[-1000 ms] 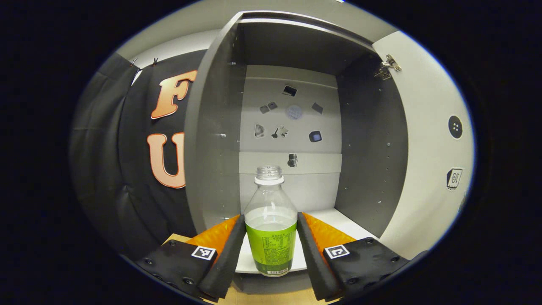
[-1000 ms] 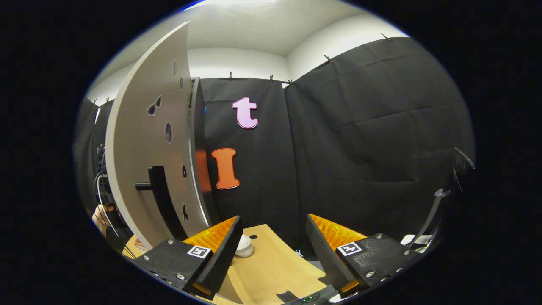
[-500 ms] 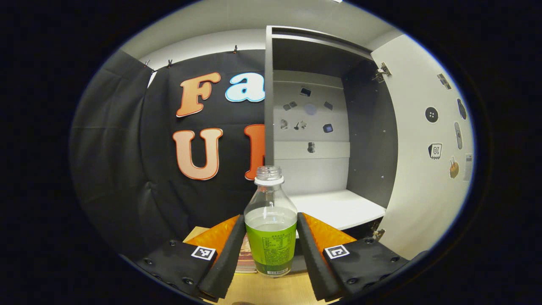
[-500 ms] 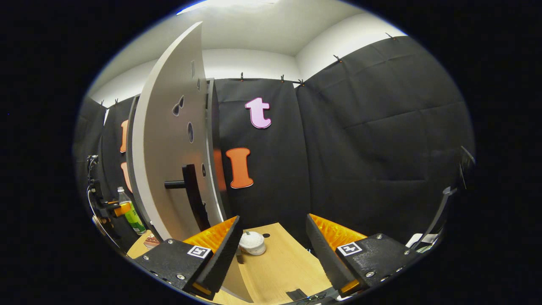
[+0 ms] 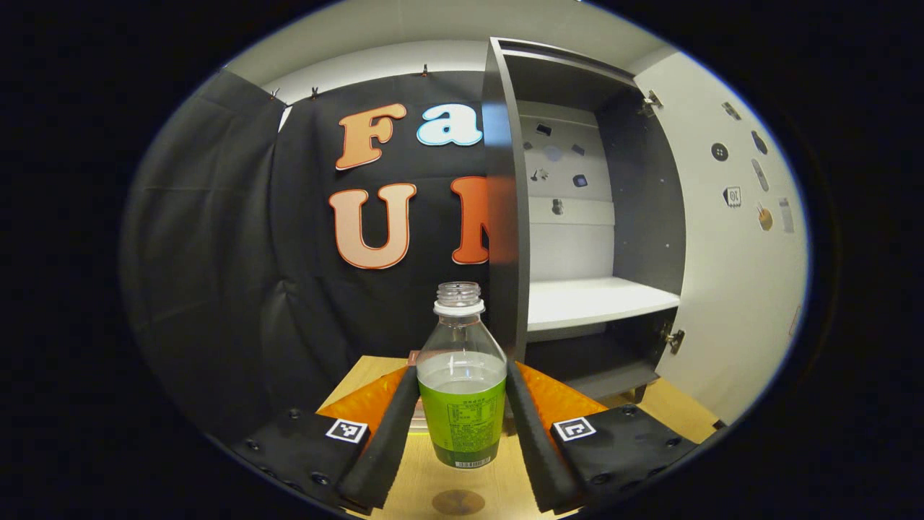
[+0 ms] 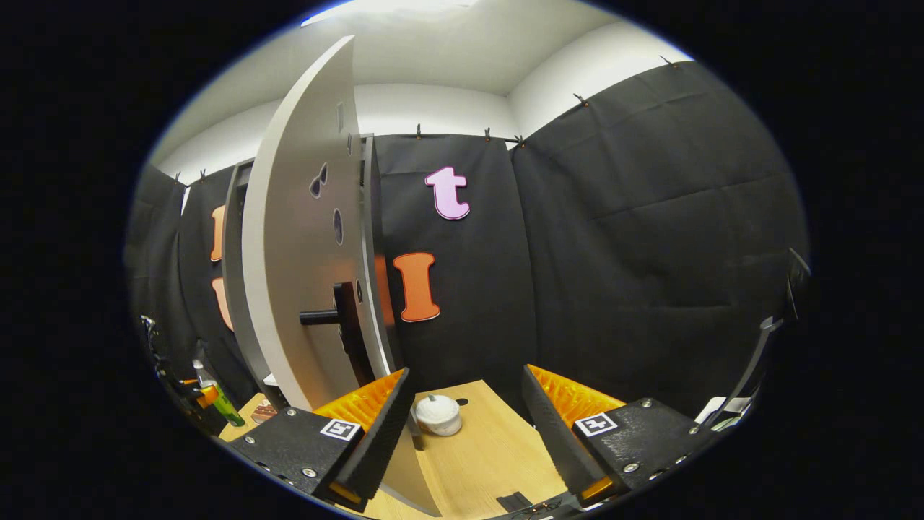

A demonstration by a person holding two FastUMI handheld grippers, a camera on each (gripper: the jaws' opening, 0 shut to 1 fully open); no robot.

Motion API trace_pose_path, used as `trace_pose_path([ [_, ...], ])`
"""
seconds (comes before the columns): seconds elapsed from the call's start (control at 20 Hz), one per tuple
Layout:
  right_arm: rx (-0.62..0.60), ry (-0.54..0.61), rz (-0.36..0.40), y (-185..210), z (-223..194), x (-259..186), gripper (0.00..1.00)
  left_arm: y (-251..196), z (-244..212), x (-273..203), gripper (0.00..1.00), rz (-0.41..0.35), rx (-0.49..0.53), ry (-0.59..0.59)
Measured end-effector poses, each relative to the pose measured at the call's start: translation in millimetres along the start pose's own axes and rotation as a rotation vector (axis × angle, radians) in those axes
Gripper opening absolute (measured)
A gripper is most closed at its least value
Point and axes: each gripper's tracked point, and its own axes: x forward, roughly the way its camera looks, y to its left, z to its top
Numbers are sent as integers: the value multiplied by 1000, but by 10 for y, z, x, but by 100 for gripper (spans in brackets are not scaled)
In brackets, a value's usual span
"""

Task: Open the cabinet door with the right hand, grasp the bottle in the cabinet with the left hand and place it on the coaster, then close the cabinet door with the right hand.

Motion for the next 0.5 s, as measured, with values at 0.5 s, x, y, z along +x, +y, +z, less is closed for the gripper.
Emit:
trace_pose_path([
  [0.5, -24, 28, -18, -82, -29, -37, 93, 90, -1253, -112, 79, 8, -14, 75],
])
